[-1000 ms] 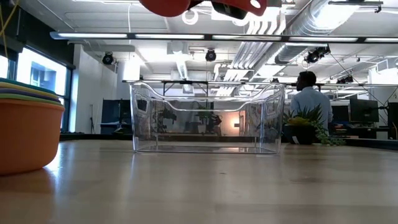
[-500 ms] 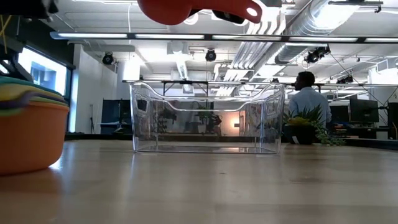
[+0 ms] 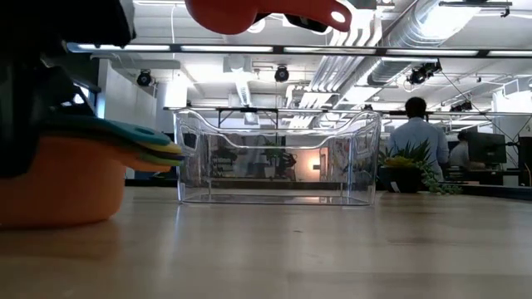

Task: Nest measuring cups in basket
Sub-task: Stack the red measuring cup on top of the light blue measuring cup

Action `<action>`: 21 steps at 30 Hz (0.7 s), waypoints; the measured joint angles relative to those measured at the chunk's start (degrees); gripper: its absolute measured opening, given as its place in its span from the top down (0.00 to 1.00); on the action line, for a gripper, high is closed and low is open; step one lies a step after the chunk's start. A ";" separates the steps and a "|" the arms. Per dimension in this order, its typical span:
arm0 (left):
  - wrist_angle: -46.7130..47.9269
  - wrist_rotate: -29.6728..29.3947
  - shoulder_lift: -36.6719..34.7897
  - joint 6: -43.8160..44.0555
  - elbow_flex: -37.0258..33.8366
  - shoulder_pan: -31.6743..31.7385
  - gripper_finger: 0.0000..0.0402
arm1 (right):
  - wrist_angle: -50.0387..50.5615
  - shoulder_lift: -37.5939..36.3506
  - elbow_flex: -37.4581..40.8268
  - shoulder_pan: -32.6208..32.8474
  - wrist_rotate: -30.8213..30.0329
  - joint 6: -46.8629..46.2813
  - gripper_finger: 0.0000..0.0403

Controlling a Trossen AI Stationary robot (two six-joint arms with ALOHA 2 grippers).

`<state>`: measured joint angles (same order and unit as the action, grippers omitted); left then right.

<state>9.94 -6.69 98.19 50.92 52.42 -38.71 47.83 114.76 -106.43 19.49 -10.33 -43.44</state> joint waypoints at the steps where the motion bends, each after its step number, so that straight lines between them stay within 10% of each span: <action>1: -0.08 -0.06 0.00 -0.09 0.00 0.27 0.87 | 0.00 0.00 0.00 0.00 0.00 0.00 0.99; 21: 4.21 3.44 -7.82 0.90 2.60 -4.99 0.87 | -3.58 0.00 -0.02 -0.28 0.04 -4.38 0.99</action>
<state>14.15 -3.25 90.37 51.82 55.02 -43.70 44.25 114.76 -106.45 19.21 -10.28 -47.82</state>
